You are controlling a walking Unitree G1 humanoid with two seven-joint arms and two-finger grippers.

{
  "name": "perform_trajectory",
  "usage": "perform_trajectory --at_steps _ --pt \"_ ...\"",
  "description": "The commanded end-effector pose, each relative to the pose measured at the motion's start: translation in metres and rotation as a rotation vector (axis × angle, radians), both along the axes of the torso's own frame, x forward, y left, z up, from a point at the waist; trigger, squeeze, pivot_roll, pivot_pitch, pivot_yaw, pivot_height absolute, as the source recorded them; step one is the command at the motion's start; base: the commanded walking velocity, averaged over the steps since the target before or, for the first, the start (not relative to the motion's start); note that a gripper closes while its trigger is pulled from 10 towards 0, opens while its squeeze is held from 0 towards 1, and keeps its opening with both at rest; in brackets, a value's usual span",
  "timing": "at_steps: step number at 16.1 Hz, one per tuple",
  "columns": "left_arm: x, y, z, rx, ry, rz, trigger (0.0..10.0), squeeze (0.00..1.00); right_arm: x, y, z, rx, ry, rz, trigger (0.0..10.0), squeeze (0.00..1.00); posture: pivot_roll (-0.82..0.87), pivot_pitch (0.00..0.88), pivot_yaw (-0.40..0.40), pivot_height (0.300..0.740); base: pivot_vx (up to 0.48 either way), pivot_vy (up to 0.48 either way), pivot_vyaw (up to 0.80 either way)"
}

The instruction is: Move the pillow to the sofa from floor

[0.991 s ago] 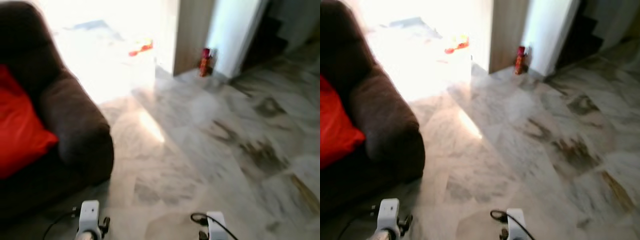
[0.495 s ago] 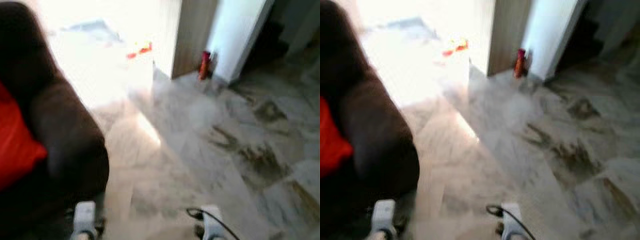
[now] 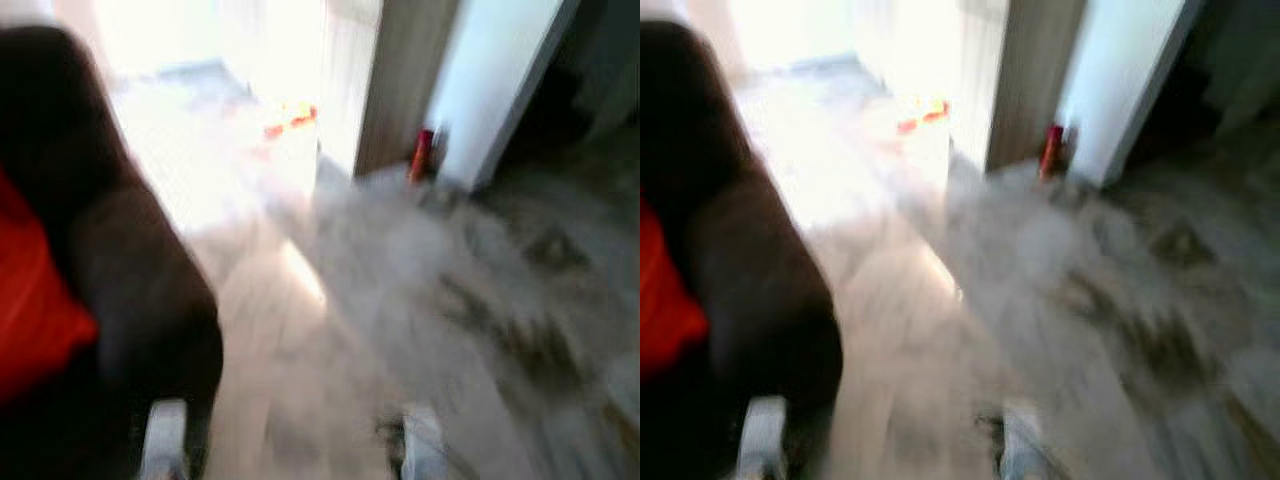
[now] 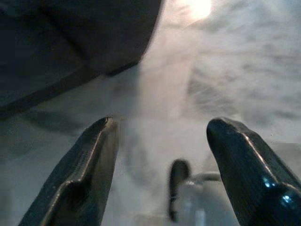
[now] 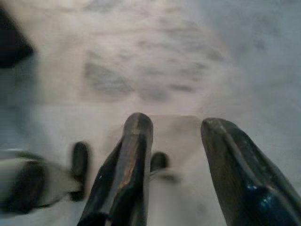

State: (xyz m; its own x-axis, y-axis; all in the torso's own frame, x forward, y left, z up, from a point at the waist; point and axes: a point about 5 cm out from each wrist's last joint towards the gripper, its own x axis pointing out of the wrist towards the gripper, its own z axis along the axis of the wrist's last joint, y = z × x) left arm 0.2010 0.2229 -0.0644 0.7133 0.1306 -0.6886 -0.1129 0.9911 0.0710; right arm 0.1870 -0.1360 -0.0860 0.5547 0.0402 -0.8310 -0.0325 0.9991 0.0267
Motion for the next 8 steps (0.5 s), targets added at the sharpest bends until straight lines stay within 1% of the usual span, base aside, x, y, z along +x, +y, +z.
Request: perform_trajectory --at_steps 1,8 --pt "0.0062 -0.0135 0.0007 -0.025 -0.015 -0.021 10.0 0.00 -0.0066 -0.0169 -0.0030 -0.037 0.022 -0.023 10.0 0.00 0.11 0.067 -0.016 0.740 0.405 0.000 0.00" --pt "0.0069 -0.0141 0.0013 -0.025 -0.022 -0.020 10.0 0.00 -0.0057 -0.0171 -0.0026 -0.037 0.020 -0.023 10.0 0.00 0.11 0.077 -0.018 0.740 0.427 0.000 0.00"
